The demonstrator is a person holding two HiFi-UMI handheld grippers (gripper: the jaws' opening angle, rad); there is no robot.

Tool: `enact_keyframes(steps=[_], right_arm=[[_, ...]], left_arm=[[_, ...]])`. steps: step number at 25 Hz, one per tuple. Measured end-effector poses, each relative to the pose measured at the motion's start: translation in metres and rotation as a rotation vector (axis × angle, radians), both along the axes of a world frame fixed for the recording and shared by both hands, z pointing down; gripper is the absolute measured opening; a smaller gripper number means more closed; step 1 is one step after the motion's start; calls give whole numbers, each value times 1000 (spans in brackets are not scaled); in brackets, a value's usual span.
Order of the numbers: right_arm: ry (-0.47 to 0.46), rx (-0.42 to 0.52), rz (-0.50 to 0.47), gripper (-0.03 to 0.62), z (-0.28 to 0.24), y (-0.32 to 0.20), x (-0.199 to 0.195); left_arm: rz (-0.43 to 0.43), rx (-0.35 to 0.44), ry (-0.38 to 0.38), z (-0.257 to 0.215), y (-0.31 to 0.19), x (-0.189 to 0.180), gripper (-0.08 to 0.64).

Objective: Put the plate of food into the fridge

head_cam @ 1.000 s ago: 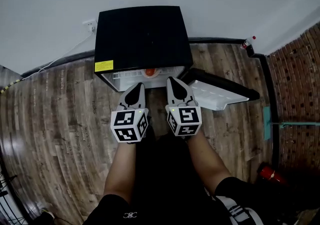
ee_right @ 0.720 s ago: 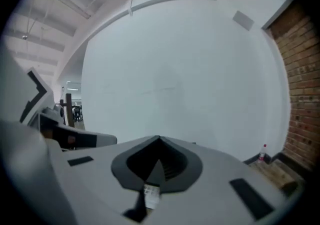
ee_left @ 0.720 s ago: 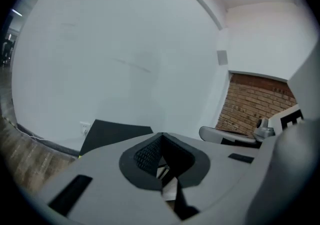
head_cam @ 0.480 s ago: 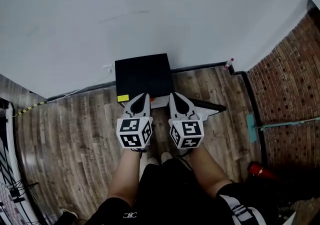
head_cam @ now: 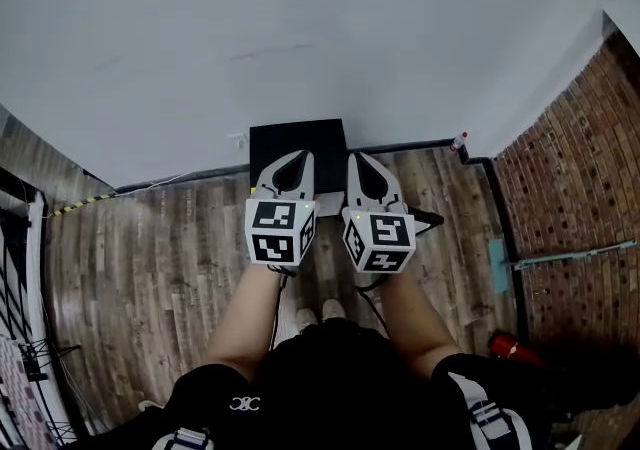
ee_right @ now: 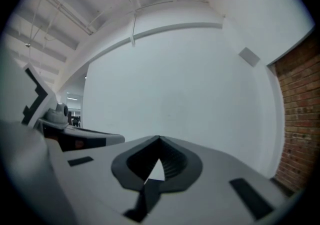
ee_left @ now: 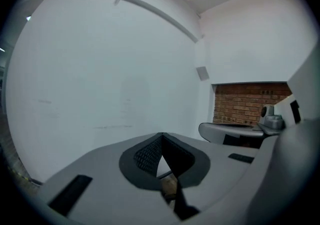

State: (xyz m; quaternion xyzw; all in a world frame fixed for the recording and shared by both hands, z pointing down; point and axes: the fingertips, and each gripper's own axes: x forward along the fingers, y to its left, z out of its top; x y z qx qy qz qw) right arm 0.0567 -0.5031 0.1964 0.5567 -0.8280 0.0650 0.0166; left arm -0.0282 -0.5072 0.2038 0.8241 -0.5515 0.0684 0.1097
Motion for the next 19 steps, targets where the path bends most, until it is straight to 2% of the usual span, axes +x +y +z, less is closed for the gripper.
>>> enact_keyframes(steps=[10, 19], right_arm=[[5, 51, -16, 12, -28, 12, 8], [10, 45, -31, 12, -24, 1, 19]], left_arm=[[-5, 24, 20, -20, 18, 6, -3], [-11, 9, 13, -13, 9, 19, -3]])
